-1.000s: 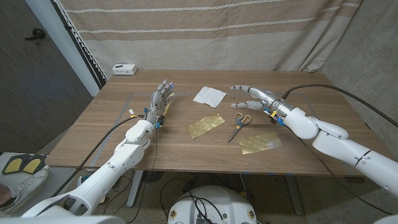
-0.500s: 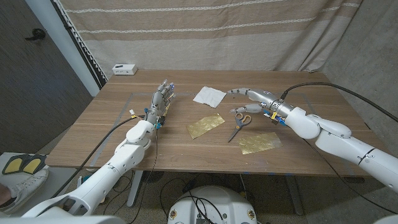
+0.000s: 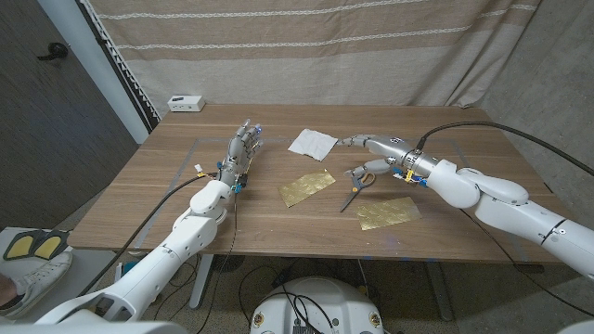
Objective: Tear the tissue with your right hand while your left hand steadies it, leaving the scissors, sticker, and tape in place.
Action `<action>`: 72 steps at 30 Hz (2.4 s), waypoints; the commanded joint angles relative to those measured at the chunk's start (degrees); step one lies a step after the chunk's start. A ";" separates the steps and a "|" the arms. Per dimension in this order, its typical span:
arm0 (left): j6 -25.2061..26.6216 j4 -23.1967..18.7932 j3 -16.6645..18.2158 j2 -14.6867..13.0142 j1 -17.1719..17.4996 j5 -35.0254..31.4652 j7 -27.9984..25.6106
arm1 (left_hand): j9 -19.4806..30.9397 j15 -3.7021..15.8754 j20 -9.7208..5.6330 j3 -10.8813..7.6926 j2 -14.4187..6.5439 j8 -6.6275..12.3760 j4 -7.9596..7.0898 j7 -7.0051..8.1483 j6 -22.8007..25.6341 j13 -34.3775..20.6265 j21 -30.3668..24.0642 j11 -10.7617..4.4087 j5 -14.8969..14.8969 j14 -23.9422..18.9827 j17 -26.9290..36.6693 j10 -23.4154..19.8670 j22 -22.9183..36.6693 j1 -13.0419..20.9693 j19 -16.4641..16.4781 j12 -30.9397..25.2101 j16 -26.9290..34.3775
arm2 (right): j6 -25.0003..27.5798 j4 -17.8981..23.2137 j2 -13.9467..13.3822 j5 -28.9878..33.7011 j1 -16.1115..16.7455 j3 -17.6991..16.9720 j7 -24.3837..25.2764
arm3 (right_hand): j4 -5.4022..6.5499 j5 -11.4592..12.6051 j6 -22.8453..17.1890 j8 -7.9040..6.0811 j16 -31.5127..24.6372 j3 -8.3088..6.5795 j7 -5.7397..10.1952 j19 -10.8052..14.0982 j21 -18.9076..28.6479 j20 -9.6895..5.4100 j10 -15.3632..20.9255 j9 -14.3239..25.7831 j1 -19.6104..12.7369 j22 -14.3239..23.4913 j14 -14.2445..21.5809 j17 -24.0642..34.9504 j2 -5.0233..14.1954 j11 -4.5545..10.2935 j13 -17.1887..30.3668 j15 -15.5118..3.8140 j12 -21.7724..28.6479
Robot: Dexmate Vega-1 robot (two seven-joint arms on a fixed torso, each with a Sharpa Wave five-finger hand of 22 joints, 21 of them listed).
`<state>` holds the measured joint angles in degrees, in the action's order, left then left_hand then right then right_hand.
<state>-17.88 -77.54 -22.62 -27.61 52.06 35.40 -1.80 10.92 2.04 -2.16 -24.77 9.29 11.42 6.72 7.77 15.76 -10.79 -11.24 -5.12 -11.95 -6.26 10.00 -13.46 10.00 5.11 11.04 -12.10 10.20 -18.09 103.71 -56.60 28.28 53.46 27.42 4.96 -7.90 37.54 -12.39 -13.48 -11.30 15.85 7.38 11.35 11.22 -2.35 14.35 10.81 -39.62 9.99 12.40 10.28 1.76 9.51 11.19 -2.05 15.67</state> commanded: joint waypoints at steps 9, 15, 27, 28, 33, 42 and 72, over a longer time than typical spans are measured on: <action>-1.61 -0.70 -0.02 0.59 0.91 -1.05 -1.72 | 0.18 6.39 -4.47 0.30 -0.12 0.50 0.00 0.21 1.04 -0.25 -0.21 -0.14 -0.66 -0.95 0.06 -0.84 0.24 -0.74 0.90 -0.33 0.52 | -1.01 -0.16 -1.73 3.70 -0.51 -0.18 -1.29 | -0.29 0.84 -0.49 0.36 0.37 0.20 -0.22 1.42 0.69 -7.04 0.45 0.22 -1.47 0.45 0.53 0.08 -0.39 0.04 0.18 -10.41 -0.34; -2.00 -0.63 0.04 0.88 1.13 -1.10 -2.05 | 0.18 6.59 -4.54 0.46 -0.19 0.70 0.07 0.23 1.70 -0.26 -0.22 -0.34 -0.81 -1.28 0.04 -1.21 0.23 -0.78 0.99 -0.44 0.58 | -1.86 0.13 -2.57 5.33 -1.54 0.42 -3.15 | -0.08 1.20 0.01 0.76 0.44 0.33 -0.44 1.57 0.72 -7.94 -0.27 0.22 -1.61 0.52 0.55 0.13 -0.40 0.12 0.17 -10.62 -0.78; -3.21 0.76 0.32 1.36 1.15 -0.98 -1.93 | 0.18 6.56 -4.79 0.67 -0.31 0.72 0.21 0.02 2.01 -0.26 -0.19 -0.20 -1.03 -1.34 0.02 -1.35 0.22 -0.77 1.02 -0.43 0.49 | -1.43 1.81 -3.16 7.98 -2.58 0.93 -5.95 | -0.02 2.05 1.58 1.63 0.94 0.22 -0.60 0.38 0.25 -7.86 -1.54 0.27 -2.79 0.57 -0.76 0.13 -0.04 0.34 0.18 -10.70 -1.61; -3.32 0.90 0.35 1.40 1.16 -0.94 -1.89 | 0.18 6.59 -4.78 0.69 -0.32 0.70 0.22 0.05 1.99 -0.26 -0.18 -0.23 -1.04 -1.34 0.02 -1.24 0.22 -0.76 1.01 -0.38 0.48 | -1.66 1.75 -3.18 8.68 -2.78 1.09 -5.83 | -0.01 2.09 1.55 1.62 0.93 0.19 -0.65 0.38 0.25 -7.85 -1.53 0.27 -2.85 0.57 -0.78 0.14 0.02 0.34 0.18 -10.73 -1.61; -3.69 1.19 0.50 1.42 1.51 -0.78 -1.82 | 0.18 6.54 -4.84 0.77 -0.36 0.67 0.26 -0.06 1.99 -0.27 -0.17 -0.34 -1.11 -1.33 0.01 -1.30 0.22 -0.77 1.03 -0.38 0.45 | -1.52 1.96 -3.24 9.38 -3.46 1.52 -7.59 | -0.05 2.36 1.50 1.63 0.88 -0.09 -0.56 0.20 0.20 -7.64 -1.60 0.28 -3.47 0.58 -0.86 0.17 0.53 0.33 0.19 -10.80 -1.71; -4.10 1.48 0.63 1.49 1.74 -0.50 -1.50 | 0.18 6.66 -4.85 0.95 -0.43 0.59 0.34 0.02 2.00 -0.27 -0.15 -0.30 -1.24 -1.28 0.01 -1.25 0.22 -0.79 1.02 -0.32 0.38 | -1.83 1.91 -3.34 10.91 -4.18 2.05 -8.57 | -0.25 2.75 1.22 1.54 0.81 -0.53 -0.24 0.23 0.26 -7.44 -1.33 0.30 -4.67 0.56 -0.93 0.17 1.17 0.59 0.19 -10.81 -1.70; -4.66 -1.39 1.19 1.02 3.44 -0.09 -1.78 | 0.14 6.54 -4.72 1.52 -0.57 0.56 0.52 -0.31 2.53 -0.28 -0.09 -0.11 -1.54 -1.34 0.01 -1.61 0.22 -0.92 0.99 -0.33 0.33 | -4.05 1.91 -4.53 15.04 -6.59 3.43 -12.92 | -0.85 3.58 0.96 1.70 0.61 -1.50 0.34 0.58 0.42 -7.04 -0.48 0.30 -8.71 0.51 -0.30 0.14 2.17 1.42 0.18 -10.80 -1.76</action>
<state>-22.43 -77.80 -21.53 -26.28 54.88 35.61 -3.07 10.94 2.15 -2.16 -23.43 8.79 11.69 7.11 7.67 17.91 -10.79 -11.24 -5.41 -13.17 -7.18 9.87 -14.58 10.00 4.62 11.65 -12.32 10.20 -21.13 106.19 -60.61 41.91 47.89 30.17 -6.48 -8.85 40.61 -11.54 -11.97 -10.37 14.43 7.78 11.67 11.52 -2.04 13.81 10.79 -47.68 10.26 11.85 10.27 3.94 10.65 11.20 -2.16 13.97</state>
